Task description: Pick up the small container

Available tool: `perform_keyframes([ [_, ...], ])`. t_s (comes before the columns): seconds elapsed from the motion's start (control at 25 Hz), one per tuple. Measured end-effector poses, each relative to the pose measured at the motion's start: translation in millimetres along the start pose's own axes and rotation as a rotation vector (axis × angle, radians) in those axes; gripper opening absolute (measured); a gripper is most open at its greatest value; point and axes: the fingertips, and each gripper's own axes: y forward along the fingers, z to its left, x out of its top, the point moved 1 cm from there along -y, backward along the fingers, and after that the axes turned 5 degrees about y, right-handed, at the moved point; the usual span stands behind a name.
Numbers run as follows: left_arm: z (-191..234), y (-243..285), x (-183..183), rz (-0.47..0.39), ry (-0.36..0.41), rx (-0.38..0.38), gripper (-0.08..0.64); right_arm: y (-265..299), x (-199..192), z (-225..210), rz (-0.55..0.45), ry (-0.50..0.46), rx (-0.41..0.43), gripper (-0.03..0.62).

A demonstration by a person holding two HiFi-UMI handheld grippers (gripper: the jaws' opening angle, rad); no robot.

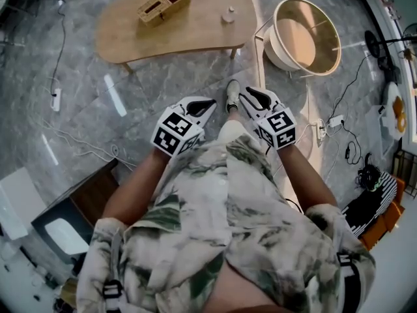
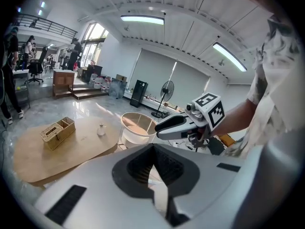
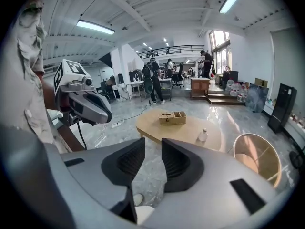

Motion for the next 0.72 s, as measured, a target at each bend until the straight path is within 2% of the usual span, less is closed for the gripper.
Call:
perform_keyframes([
  [0.24,51.4,19.9,29.9,-0.013,-0.056,0.096,0.021,41.7,22.7,-57.3,0.016,-0.026,0.039,0.135],
  [0.44,98.3,66.8,58.1,0.023,-0.103,0.128,0.021,89.2,41.7,-121.7,0.062,-0.106,0.079,0.138],
  [0.72,153.9,127.8,89.0,0.034,-0.209,0.177,0.021,158.8,44.1,-206.8,0.116,-0.134,0.125,0.149],
])
